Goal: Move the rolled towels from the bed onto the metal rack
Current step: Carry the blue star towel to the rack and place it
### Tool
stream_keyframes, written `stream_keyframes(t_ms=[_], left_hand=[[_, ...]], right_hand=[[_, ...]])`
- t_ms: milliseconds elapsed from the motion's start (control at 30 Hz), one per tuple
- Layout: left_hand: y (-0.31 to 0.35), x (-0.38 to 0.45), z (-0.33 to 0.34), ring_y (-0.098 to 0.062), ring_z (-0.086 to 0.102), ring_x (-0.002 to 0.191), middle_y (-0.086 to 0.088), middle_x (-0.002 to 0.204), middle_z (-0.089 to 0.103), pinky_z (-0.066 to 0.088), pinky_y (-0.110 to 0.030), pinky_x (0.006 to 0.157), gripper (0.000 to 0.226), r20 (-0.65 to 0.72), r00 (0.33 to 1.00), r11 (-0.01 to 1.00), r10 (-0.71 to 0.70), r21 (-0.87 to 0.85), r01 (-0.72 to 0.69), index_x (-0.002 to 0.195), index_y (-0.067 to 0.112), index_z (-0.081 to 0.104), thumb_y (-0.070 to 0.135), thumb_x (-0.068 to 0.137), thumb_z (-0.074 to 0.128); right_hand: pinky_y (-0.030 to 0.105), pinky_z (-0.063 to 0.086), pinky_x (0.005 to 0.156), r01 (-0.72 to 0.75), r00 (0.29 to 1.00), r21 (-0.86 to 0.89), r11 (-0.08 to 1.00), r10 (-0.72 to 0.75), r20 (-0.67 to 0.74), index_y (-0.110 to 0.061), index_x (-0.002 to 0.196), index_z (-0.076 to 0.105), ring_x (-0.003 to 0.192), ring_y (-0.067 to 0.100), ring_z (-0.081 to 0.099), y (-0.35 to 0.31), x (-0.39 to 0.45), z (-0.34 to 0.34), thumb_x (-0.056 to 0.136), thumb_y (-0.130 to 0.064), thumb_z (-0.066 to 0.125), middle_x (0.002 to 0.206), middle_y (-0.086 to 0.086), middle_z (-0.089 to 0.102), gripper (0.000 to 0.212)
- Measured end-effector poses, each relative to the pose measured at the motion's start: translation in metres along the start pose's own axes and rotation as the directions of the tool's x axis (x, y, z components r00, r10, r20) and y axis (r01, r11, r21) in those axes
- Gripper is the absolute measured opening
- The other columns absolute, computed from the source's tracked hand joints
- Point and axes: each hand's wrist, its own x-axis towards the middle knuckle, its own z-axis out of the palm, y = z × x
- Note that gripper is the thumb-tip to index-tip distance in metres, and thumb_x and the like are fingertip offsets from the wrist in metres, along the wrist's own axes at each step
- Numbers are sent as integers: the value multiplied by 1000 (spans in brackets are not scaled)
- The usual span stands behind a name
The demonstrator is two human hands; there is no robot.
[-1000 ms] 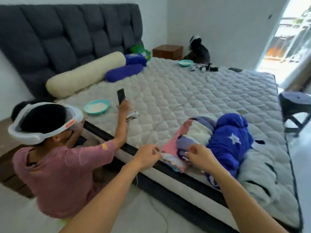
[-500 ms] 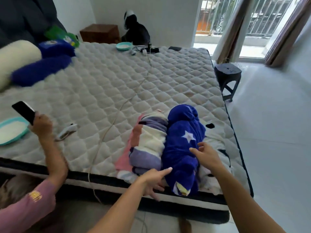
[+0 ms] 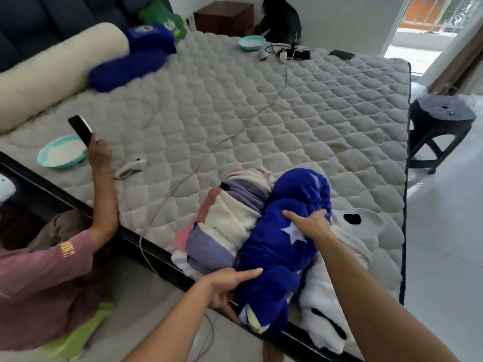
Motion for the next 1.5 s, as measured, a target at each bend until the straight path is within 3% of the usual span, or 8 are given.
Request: stream_keyframes(t_ms=[200,300,467,633,767,967,1300,1500], left_hand=[[11,-4,16,-33,54,120,-10,135,52,56,-52,86,94,-103,993,998,53,42,-49,142,12,35,46,67,81],[16,-8,20,-32,52,121,-10,136,51,53,-54,92,90,-116,989,994,93,68,-86,139,12,35,39,67,82],[17,-14,24,-30,54,116,-8,125,55,52,-53,92,67,-153,978,986,142,109,-126,136,12,39,22,80,73],[14,-26,27,-27,53,114,-3,119,55,53,-48,87,67,-136,966,970,220,131,-203,138,16,37,18,80,71],[8,-43,24,-33,48,126,-9,138,47,47,-58,99,80,-111,947,951,300,108,-289,140,18,36,18,71,77],[-32,-98,24,-31,51,119,-5,125,55,46,-59,99,47,-213,882,907,420,65,-416,121,24,50,10,80,70],[-238,-228,2,-36,55,119,-8,134,55,49,-63,90,60,-491,724,776,484,-140,-615,126,34,49,12,77,75],[-396,-321,4,-37,57,115,-10,136,51,50,-64,88,45,-652,650,655,391,-299,-694,119,33,54,24,77,70]], right_hand=[[45,44,101,-149,989,263,953,136,65,-4,151,5,126,37,45,15,7,-8,72,-42,77,147,18,36,114],[49,47,99,-154,988,374,915,134,78,-5,139,32,117,36,53,23,7,-12,72,-32,78,133,15,49,86],[45,53,90,-121,992,542,832,82,96,-8,107,47,105,34,61,30,0,-16,76,-18,76,122,19,59,44],[34,53,65,-41,995,677,735,-34,97,-5,131,45,93,29,65,25,-19,-28,76,-13,75,119,18,64,63],[46,57,84,48,990,716,697,-127,57,-11,115,52,97,31,66,8,-45,-34,69,-17,81,113,15,66,54],[50,55,90,198,938,744,638,-345,46,-12,126,50,103,32,66,-18,-115,-15,68,-16,80,119,15,65,66],[42,59,82,348,682,646,680,-656,323,-11,129,48,94,28,69,-35,-304,103,72,-18,78,112,12,68,65],[42,57,84,420,364,588,692,-722,589,-8,124,56,95,30,69,-27,-454,210,64,-19,77,114,15,69,65]])
